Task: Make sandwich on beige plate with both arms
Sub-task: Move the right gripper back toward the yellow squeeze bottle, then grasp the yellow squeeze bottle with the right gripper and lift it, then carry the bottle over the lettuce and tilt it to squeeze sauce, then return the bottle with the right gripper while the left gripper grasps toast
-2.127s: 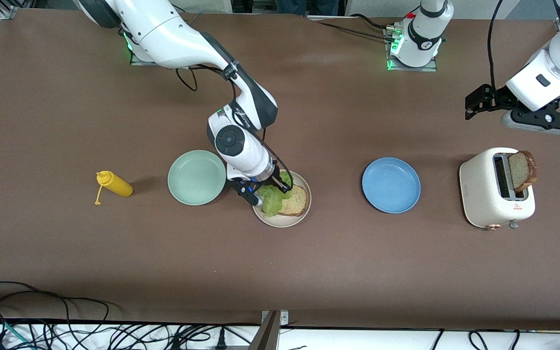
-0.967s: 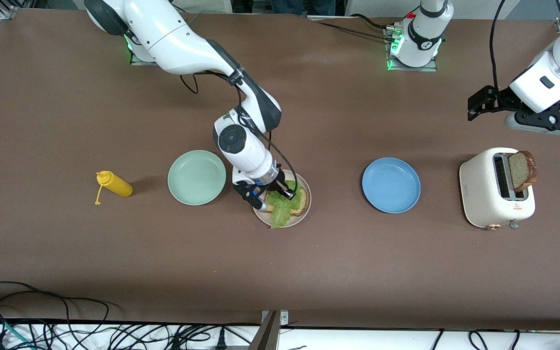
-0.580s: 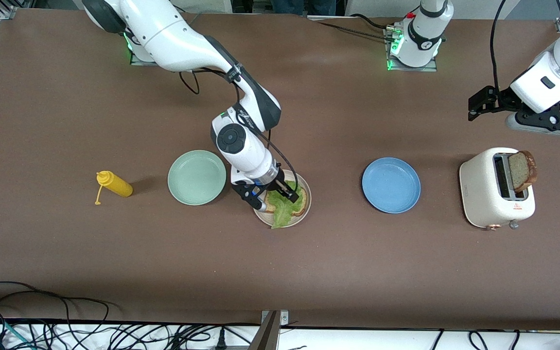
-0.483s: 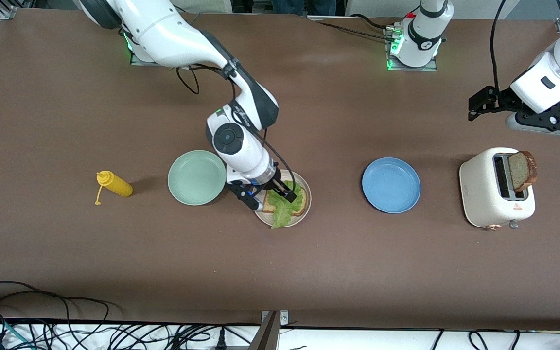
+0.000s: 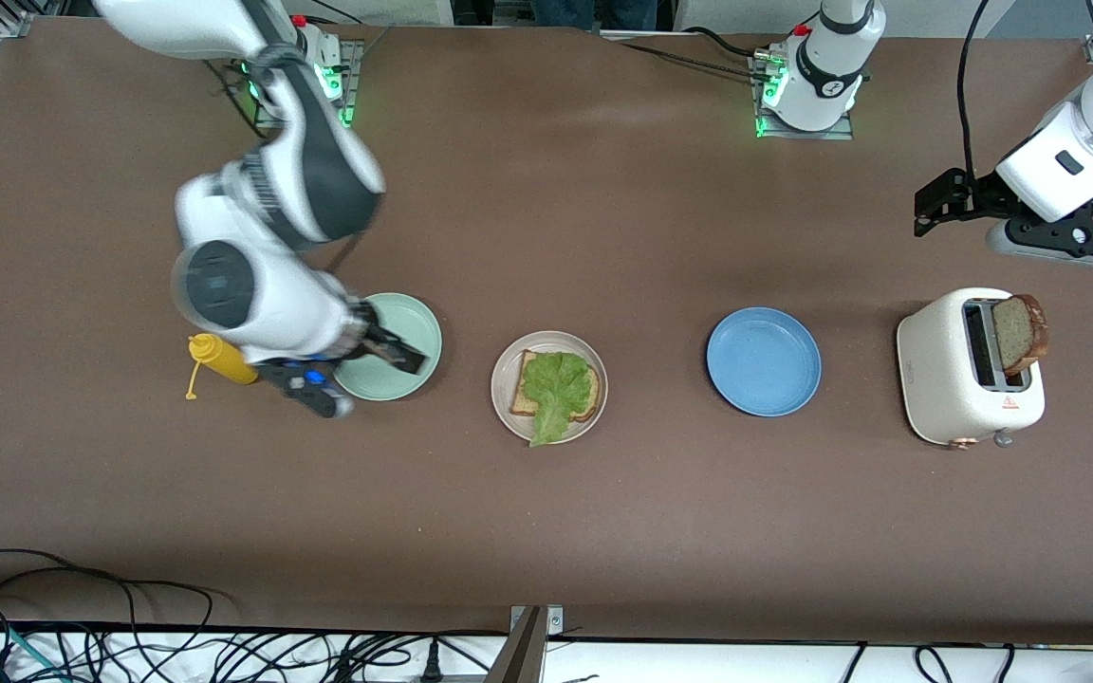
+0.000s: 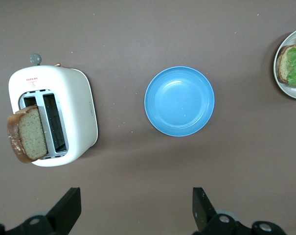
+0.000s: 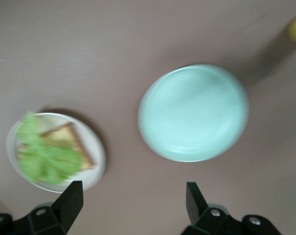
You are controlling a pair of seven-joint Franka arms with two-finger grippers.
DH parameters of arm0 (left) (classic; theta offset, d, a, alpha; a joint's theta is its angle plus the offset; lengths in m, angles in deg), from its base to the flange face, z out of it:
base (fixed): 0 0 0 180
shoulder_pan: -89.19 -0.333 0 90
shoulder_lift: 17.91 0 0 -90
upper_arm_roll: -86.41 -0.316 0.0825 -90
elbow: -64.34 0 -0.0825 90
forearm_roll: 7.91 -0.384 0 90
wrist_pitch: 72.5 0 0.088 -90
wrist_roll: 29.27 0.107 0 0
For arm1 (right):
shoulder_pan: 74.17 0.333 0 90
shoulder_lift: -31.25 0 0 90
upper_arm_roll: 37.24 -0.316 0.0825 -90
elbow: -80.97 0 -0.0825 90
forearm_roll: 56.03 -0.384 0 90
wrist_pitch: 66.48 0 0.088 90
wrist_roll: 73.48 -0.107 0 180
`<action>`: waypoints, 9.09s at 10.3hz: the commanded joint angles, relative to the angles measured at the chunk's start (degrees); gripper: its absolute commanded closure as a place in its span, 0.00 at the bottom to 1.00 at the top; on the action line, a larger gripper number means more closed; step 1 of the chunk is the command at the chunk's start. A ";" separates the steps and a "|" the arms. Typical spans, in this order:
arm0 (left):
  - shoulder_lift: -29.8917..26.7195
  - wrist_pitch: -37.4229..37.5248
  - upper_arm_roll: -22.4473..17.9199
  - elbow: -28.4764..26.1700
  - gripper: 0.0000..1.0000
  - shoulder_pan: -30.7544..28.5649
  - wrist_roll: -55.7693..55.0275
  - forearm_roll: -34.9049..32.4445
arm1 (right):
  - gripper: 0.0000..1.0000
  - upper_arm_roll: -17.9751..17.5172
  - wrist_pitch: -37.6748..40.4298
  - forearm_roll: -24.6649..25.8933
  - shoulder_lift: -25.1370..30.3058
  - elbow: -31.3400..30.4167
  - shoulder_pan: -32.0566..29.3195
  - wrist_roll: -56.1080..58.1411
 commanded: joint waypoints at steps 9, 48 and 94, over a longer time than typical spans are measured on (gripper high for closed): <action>0.41 0.80 0.02 1.11 0.00 -0.43 1.42 1.32 | 0.08 26.15 8.57 -6.64 6.96 -13.05 -8.02 72.76; 0.49 0.80 0.02 1.11 0.00 -0.43 1.42 1.24 | 1.00 24.84 -45.35 -60.23 -10.18 -21.26 15.57 145.94; 16.84 -6.88 0.99 2.75 1.00 -18.37 11.88 -8.17 | 1.00 28.62 -18.69 -21.06 6.69 -25.27 -4.94 133.96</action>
